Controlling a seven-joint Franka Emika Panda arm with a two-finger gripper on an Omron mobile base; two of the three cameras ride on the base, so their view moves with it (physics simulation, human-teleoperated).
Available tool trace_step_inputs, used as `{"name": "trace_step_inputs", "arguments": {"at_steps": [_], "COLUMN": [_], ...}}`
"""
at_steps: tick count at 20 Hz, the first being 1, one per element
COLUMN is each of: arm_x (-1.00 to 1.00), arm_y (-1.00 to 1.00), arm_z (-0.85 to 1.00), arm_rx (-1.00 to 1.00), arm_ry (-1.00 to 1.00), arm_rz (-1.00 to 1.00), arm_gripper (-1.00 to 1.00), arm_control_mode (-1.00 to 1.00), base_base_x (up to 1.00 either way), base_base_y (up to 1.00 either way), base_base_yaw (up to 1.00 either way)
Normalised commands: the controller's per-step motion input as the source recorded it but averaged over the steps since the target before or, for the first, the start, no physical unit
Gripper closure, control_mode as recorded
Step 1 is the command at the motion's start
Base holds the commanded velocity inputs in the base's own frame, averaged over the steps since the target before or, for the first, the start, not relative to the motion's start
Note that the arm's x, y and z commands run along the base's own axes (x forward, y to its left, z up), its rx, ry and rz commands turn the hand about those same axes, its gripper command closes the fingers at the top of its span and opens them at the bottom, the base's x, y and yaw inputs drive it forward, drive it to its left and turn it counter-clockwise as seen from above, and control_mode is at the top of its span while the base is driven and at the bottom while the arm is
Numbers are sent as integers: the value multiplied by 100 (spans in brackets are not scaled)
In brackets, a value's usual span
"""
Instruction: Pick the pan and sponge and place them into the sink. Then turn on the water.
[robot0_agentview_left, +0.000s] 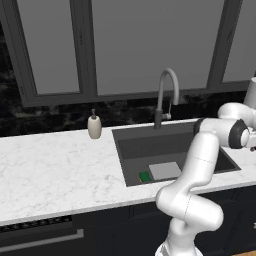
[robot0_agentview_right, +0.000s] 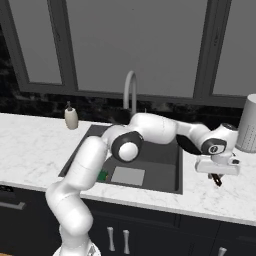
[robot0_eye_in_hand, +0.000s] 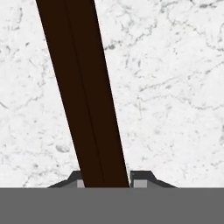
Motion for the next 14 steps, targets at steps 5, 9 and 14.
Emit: {"name": "trace_step_inputs", "arguments": {"at_steps": [5,9,14], "arm_x": [-4,-5,-7], "arm_y": [34,46,48], "arm_z": [7,0,0], "arm_rx": [0,0,0], "arm_ry": [0,-5,-3], "arm_rz": [20,22,23], "arm_gripper": [100,100,100], "arm_control_mode": [-100,-100,-100], "base_base_x": [0,0,0], "base_base_y": [0,0,0], "base_base_yaw": [0,0,0]}}
